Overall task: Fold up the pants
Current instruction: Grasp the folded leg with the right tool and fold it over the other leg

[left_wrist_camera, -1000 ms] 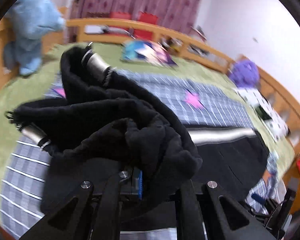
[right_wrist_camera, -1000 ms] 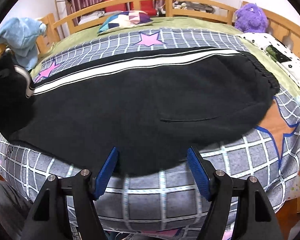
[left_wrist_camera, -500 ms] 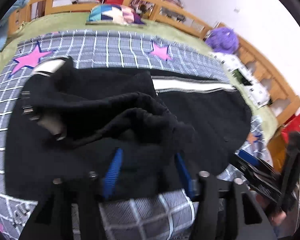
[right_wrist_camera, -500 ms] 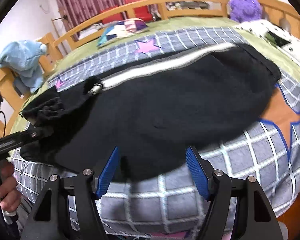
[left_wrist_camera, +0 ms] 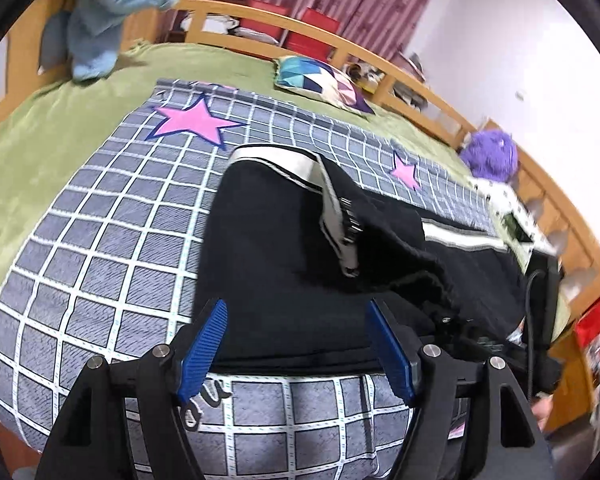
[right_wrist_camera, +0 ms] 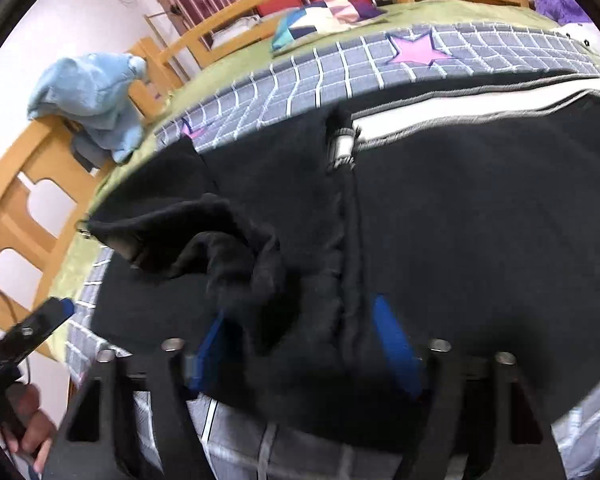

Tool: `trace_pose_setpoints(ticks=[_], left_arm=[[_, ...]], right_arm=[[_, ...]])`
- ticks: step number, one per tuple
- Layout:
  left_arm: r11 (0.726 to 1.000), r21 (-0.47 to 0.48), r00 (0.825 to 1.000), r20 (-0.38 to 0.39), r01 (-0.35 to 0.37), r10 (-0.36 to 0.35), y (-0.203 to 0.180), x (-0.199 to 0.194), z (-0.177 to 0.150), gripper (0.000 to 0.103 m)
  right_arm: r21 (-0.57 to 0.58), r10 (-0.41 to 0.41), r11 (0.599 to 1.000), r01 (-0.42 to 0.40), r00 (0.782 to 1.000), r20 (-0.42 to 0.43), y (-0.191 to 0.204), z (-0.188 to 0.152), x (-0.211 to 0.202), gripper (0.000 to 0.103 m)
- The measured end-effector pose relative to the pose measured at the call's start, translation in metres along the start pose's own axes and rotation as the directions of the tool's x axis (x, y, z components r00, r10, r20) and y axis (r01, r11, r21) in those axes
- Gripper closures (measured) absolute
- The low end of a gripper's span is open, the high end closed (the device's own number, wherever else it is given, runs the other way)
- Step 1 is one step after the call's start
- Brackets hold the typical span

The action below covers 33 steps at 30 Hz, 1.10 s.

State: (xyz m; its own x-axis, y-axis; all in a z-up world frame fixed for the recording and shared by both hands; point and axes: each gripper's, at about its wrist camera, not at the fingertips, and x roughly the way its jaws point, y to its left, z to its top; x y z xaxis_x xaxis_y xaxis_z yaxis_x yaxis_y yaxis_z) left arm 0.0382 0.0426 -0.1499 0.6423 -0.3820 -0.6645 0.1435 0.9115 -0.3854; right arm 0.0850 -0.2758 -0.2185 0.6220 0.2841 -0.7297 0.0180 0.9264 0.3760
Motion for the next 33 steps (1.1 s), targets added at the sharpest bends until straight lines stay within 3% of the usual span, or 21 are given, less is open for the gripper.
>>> trace_pose_setpoints(ticks=[1, 2, 5, 8, 12, 16, 18, 20, 22, 24, 27, 29, 31, 32, 33], left_arm=[[1.0, -0.016, 1.0, 0.003, 0.008, -0.008, 0.004, 0.001, 0.0, 0.033], [1.0, -0.024, 1.0, 0.006, 0.012, -0.012, 0.009, 0.0, 0.0, 0.033], [0.999, -0.045, 1.0, 0.025, 0.019, -0.018, 0.021, -0.001, 0.001, 0.033], [0.996, -0.08, 0.998, 0.031, 0.05, -0.048, 0.031, 0.004, 0.0, 0.033], [0.992, -0.101, 0.998, 0.005, 0.069, -0.069, 0.037, 0.013, -0.002, 0.033], [0.994, -0.091, 0.998, 0.02, 0.069, -0.067, 0.039, 0.012, -0.004, 0.033], [0.99, -0.109, 0.996, 0.014, 0.086, -0.085, 0.043, 0.014, -0.004, 0.033], [0.989, -0.117, 0.996, 0.008, 0.092, -0.092, 0.045, 0.016, -0.004, 0.033], [0.989, -0.118, 0.996, 0.011, 0.088, -0.087, 0.046, 0.015, -0.006, 0.033], [0.989, -0.123, 0.996, 0.016, 0.086, -0.085, 0.049, 0.013, -0.007, 0.033], [0.985, -0.148, 0.996, 0.024, 0.093, -0.091, 0.056, 0.011, -0.009, 0.033], [0.982, -0.165, 0.995, 0.02, 0.095, -0.093, 0.061, 0.013, -0.009, 0.033], [0.979, -0.18, 0.995, 0.012, 0.098, -0.097, 0.064, 0.016, -0.009, 0.033], [0.978, -0.186, 0.995, 0.007, 0.098, -0.098, 0.066, 0.018, -0.009, 0.033], [0.977, -0.191, 0.995, 0.003, 0.096, -0.097, 0.066, 0.019, -0.009, 0.033]], right_arm=[[-0.019, -0.009, 1.0, 0.009, 1.0, 0.013, 0.003, -0.001, 0.0, 0.079], [-0.042, 0.001, 0.999, 0.0, 1.0, 0.03, 0.005, 0.002, -0.004, 0.081], [0.029, 0.091, 0.995, -0.096, 0.987, 0.135, -0.013, 0.007, -0.043, 0.081], [0.009, -0.039, 0.999, 0.038, 0.987, 0.154, -0.021, 0.001, -0.057, 0.081], [-0.037, -0.104, 0.994, 0.104, 0.995, -0.003, -0.028, -0.017, -0.026, 0.071], [-0.193, -0.202, 0.958, 0.214, 0.976, 0.079, -0.003, -0.018, -0.053, 0.051], [-0.221, -0.188, 0.951, 0.217, 0.971, 0.144, 0.009, -0.014, -0.068, 0.038], [-0.293, -0.14, 0.938, 0.187, 0.975, 0.174, 0.03, -0.008, -0.072, 0.035], [-0.408, -0.135, 0.89, 0.205, 0.972, 0.195, 0.053, -0.005, -0.062, 0.035], [-0.5, -0.191, 0.823, 0.269, 0.96, 0.203, 0.068, -0.005, -0.042, 0.035], [-0.566, -0.224, 0.786, 0.249, 0.968, 0.115, 0.071, -0.005, -0.012, 0.035], [-0.612, -0.266, 0.741, 0.277, 0.958, 0.11, 0.072, -0.005, 0.004, 0.035], [-0.652, -0.296, 0.692, 0.309, 0.946, 0.133, 0.074, -0.01, 0.01, 0.056], [-0.661, -0.306, 0.679, 0.32, 0.941, 0.143, 0.074, -0.008, 0.01, 0.09], [-0.659, -0.318, 0.671, 0.34, 0.935, 0.159, 0.072, -0.006, 0.007, 0.09]])
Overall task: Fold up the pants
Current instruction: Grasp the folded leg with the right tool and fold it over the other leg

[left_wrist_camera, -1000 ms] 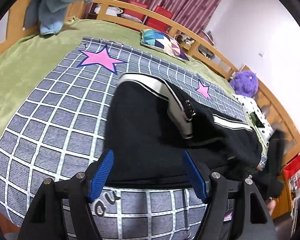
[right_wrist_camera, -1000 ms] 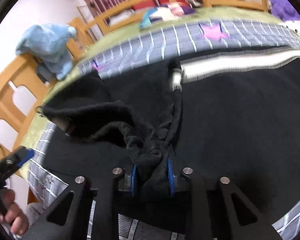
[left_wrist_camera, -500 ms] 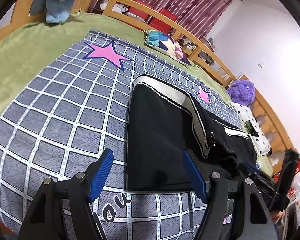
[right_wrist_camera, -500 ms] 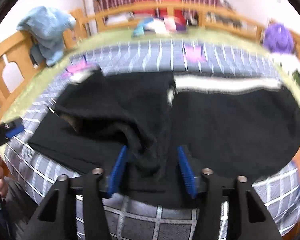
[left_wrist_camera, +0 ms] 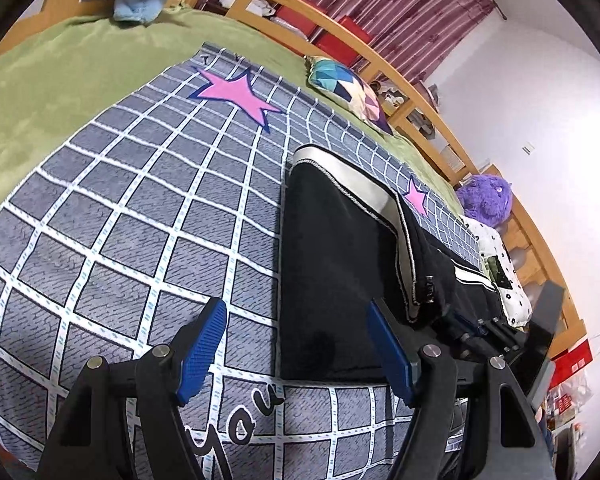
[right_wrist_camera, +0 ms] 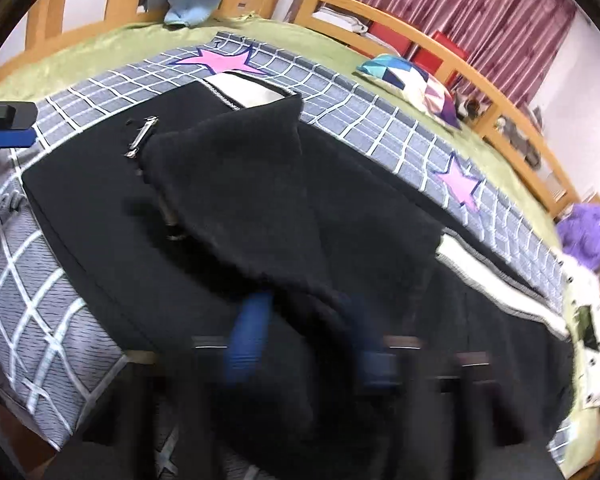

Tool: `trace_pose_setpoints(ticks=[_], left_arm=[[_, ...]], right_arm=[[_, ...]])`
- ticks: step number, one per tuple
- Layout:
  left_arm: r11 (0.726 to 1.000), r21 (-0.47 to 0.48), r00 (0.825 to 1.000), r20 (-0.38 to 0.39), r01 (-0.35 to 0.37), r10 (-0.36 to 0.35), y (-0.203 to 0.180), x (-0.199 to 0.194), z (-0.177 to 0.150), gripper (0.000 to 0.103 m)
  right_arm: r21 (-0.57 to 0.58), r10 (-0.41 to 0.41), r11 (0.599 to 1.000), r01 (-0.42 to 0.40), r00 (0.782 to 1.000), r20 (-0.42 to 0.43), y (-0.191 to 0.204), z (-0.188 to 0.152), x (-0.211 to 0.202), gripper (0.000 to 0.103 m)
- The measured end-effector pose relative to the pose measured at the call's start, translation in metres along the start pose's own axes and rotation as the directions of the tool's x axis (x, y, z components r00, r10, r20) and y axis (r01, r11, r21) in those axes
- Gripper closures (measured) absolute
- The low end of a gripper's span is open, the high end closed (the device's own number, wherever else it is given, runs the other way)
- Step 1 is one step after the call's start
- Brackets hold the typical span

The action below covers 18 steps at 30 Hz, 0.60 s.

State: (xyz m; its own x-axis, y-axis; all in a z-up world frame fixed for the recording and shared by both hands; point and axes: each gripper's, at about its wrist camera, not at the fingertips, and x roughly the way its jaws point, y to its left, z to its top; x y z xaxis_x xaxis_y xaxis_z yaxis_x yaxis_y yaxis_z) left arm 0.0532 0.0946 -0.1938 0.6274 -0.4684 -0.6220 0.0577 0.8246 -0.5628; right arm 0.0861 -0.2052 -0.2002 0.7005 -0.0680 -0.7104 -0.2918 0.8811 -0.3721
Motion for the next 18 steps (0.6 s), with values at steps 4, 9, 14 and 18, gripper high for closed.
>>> trace_pose_setpoints(ticks=[4, 9, 14, 18], left_arm=[[1.0, 0.001, 1.0, -0.006, 0.009, -0.009, -0.002, 0.003, 0.0, 0.033], [1.0, 0.028, 0.999, -0.034, 0.003, -0.002, -0.011, 0.012, -0.002, 0.033], [0.999, 0.052, 0.999, -0.035, -0.003, 0.005, -0.017, 0.016, -0.003, 0.033], [0.998, 0.061, 0.999, -0.041, -0.007, 0.009, -0.02, 0.019, -0.003, 0.033]], right_arm=[[0.443, 0.183, 0.872, -0.209, 0.978, 0.101, -0.088, -0.006, -0.003, 0.09], [0.775, 0.379, 0.542, -0.324, 0.918, 0.119, -0.16, -0.046, 0.042, 0.087], [0.704, 0.31, 0.654, -0.277, 0.947, 0.085, -0.151, -0.048, 0.024, 0.061], [0.655, 0.368, 0.674, -0.341, 0.924, 0.102, -0.141, -0.048, 0.014, 0.056]])
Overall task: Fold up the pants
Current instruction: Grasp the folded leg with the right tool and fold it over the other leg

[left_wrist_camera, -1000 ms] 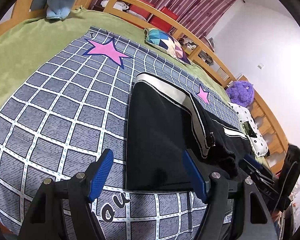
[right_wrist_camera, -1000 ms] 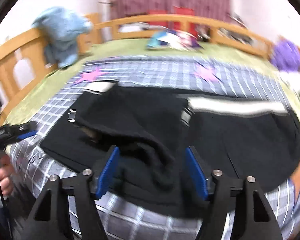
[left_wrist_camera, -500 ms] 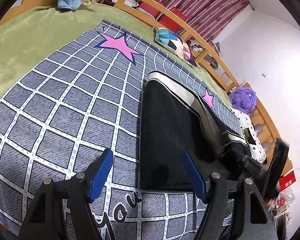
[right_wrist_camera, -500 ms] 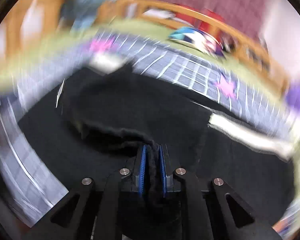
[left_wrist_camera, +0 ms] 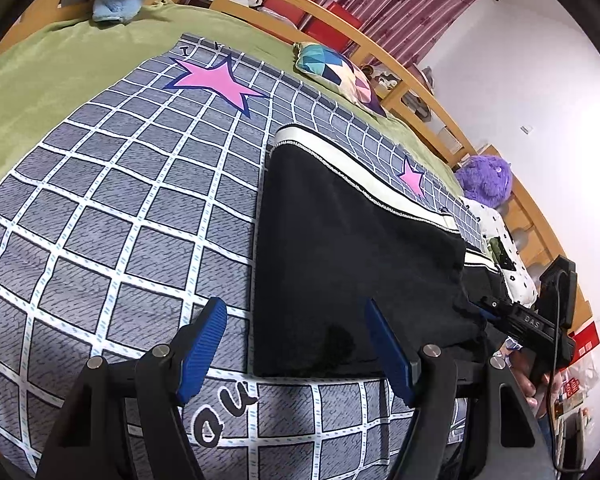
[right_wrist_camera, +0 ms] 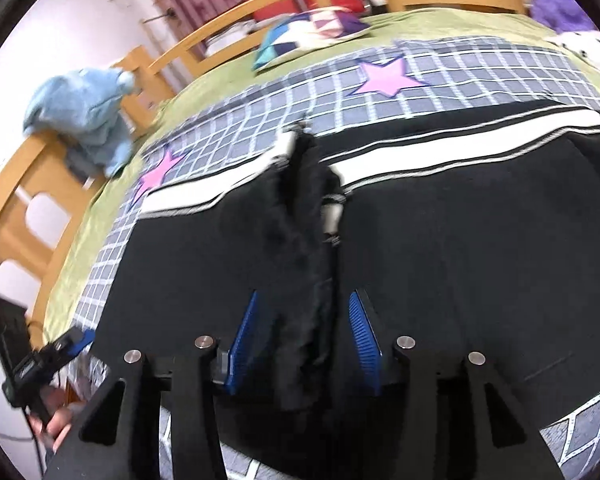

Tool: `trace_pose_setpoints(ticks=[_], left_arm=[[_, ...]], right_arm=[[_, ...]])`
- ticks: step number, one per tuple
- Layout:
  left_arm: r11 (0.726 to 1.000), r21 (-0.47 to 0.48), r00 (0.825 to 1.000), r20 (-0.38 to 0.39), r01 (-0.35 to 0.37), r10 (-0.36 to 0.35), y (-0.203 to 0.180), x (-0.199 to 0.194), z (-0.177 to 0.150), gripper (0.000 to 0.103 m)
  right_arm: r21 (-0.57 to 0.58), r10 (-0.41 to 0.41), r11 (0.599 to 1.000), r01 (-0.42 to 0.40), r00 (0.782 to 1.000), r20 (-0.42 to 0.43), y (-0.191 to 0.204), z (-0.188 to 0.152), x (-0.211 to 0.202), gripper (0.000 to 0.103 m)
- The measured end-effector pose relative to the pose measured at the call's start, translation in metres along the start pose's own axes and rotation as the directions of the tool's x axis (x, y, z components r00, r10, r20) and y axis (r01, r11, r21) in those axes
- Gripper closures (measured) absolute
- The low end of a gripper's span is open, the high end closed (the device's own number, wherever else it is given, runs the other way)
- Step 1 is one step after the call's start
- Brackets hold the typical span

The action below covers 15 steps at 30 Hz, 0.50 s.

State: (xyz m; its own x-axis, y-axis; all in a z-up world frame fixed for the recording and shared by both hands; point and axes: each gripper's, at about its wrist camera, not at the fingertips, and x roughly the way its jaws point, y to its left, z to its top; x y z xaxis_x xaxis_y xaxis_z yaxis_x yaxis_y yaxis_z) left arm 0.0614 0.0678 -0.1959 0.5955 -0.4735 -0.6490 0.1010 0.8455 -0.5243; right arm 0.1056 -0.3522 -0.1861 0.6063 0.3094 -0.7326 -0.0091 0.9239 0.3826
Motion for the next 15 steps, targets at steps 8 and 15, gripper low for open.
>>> trace_pose_setpoints(ticks=[8, 15], left_arm=[[1.0, 0.011, 1.0, 0.007, -0.005, 0.005, -0.004, -0.001, -0.002, 0.033], [0.999, 0.027, 1.0, 0.014, -0.017, 0.017, -0.007, -0.003, -0.004, 0.033]], right_arm=[[-0.068, 0.004, 0.998, -0.008, 0.998, -0.061, 0.013, -0.023, 0.029, 0.08], [0.005, 0.051, 0.999, -0.051, 0.996, 0.075, -0.011, -0.009, -0.01, 0.079]])
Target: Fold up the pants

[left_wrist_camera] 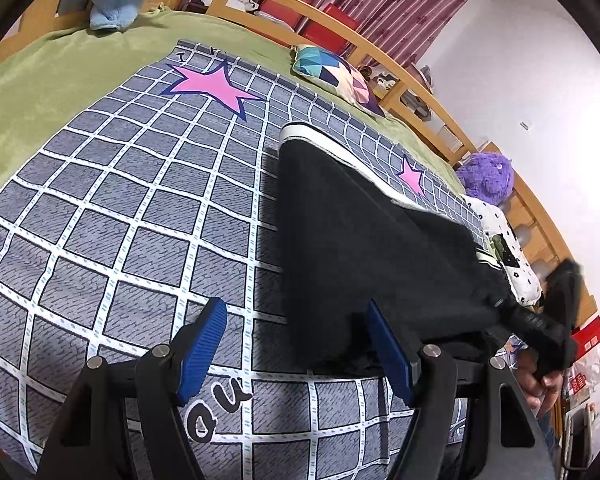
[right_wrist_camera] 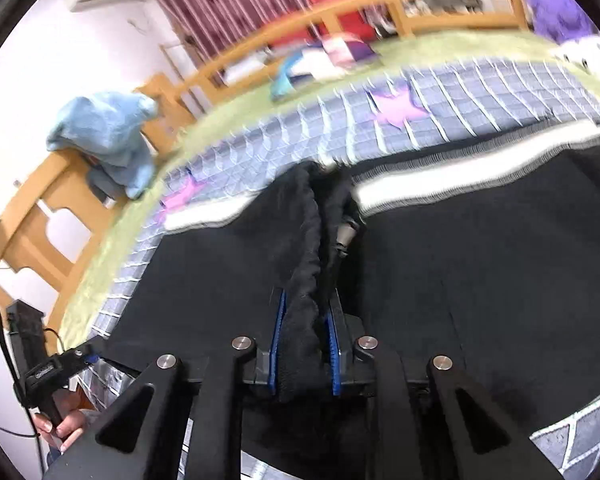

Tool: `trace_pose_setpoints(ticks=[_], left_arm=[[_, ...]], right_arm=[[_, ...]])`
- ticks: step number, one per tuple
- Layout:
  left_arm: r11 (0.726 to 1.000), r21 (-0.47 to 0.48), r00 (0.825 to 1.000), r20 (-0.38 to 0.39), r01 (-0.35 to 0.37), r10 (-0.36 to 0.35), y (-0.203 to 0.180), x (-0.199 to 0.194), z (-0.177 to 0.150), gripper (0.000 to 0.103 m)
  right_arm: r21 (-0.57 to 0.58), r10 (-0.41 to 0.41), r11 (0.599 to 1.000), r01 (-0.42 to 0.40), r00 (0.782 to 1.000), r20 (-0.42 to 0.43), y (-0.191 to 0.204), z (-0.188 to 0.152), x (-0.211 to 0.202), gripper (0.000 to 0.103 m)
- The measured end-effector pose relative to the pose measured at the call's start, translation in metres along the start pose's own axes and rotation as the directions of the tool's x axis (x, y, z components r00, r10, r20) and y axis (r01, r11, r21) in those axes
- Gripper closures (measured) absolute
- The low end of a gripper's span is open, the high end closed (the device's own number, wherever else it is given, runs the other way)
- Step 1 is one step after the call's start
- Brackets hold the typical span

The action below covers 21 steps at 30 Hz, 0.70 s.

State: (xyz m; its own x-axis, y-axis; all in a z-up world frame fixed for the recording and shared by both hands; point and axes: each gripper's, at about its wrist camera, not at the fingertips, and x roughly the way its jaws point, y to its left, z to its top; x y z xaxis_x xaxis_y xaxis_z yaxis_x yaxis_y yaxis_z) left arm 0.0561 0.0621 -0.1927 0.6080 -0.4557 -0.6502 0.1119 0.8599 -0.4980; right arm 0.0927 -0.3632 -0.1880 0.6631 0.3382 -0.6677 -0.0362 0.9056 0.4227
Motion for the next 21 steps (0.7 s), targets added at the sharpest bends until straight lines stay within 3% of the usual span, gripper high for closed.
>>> trace_pose_setpoints(ticks=[3, 5, 7, 9, 11, 13, 16, 21], left_arm=[[1.0, 0.017, 1.0, -0.009, 0.0, 0.0, -0.008, -0.001, 0.002, 0.033], [0.999, 0.042, 1.0, -0.009, -0.016, 0.017, -0.018, -0.004, 0.006, 0.033], [0.996, 0.085, 0.999, -0.002, -0.04, 0.04, -0.033, -0.005, 0.012, 0.033], [0.991, 0.129, 0.999, 0.002, -0.037, 0.037, -0.049, -0.001, 0.017, 0.033], [0.987, 0.157, 0.999, -0.01, -0.045, 0.048, -0.061, 0.008, 0.018, 0.033], [0.983, 0.176, 0.998, -0.027, -0.055, 0.061, -0.067, 0.021, 0.017, 0.033], [0.97, 0.22, 0.99, -0.065, -0.108, 0.125, -0.068, 0.041, 0.002, 0.033], [0.933, 0.327, 0.98, -0.076, -0.15, 0.184, -0.075, 0.042, -0.02, 0.032]], right_arm=[[-0.051, -0.02, 0.999, 0.01, 0.978, -0.209, 0.0, -0.019, 0.032, 0.074], [-0.179, -0.078, 0.983, 0.047, 0.983, -0.166, 0.013, -0.028, 0.017, 0.065], [-0.22, -0.122, 0.97, 0.1, 0.988, -0.089, 0.022, -0.028, -0.006, 0.063], [-0.198, -0.102, 0.975, 0.105, 0.995, 0.026, 0.027, -0.029, -0.03, 0.061], [-0.205, -0.076, 0.975, 0.089, 0.994, 0.073, 0.032, -0.034, -0.038, 0.061], [-0.226, -0.065, 0.971, 0.078, 0.996, 0.062, 0.036, -0.046, -0.028, 0.061], [-0.269, -0.167, 0.949, 0.164, 0.986, 0.009, 0.038, -0.065, -0.002, 0.06], [-0.235, -0.106, 0.968, 0.094, 0.994, -0.041, 0.028, -0.07, -0.009, 0.06]])
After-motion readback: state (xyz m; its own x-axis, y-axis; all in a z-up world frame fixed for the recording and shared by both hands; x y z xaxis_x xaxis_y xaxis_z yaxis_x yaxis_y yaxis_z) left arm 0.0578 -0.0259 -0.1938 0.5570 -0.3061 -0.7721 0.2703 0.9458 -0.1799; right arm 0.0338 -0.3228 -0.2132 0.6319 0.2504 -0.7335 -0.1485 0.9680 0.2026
